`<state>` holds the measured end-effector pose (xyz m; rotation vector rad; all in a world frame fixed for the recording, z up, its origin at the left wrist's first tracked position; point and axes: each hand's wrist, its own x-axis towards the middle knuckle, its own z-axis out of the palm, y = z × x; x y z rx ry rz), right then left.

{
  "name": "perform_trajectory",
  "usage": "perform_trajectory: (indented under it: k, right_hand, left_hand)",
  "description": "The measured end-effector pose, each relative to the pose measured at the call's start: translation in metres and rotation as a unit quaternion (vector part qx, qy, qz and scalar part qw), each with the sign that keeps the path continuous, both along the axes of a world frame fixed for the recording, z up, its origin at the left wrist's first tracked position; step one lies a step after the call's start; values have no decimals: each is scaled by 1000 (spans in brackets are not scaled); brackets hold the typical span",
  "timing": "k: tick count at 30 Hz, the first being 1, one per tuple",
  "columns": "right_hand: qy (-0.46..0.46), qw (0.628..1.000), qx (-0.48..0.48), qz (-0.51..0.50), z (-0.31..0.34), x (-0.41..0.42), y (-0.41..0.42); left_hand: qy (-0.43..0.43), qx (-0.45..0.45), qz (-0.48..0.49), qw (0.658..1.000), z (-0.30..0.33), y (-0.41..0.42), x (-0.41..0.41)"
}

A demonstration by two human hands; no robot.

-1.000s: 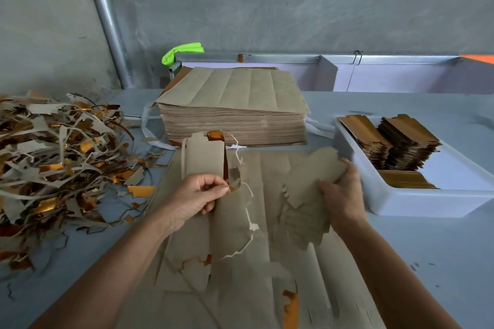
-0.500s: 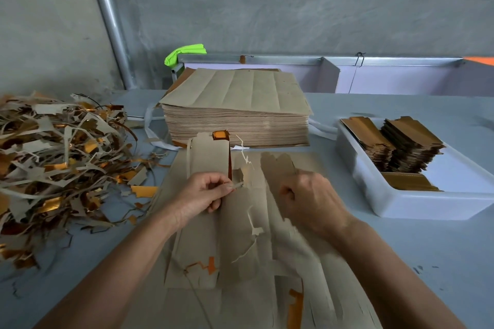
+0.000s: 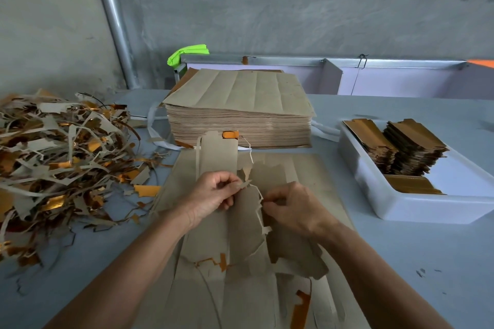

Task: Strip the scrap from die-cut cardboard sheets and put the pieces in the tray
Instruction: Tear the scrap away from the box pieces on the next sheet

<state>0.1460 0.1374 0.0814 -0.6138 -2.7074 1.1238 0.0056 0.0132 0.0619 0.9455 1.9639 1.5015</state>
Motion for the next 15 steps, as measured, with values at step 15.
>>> perform_trajectory:
  k: [15]
  right_hand:
    - [205,849,-354,-335,-26,7,14]
  left_hand:
    - [91,18,115,989,-38,-9,-9]
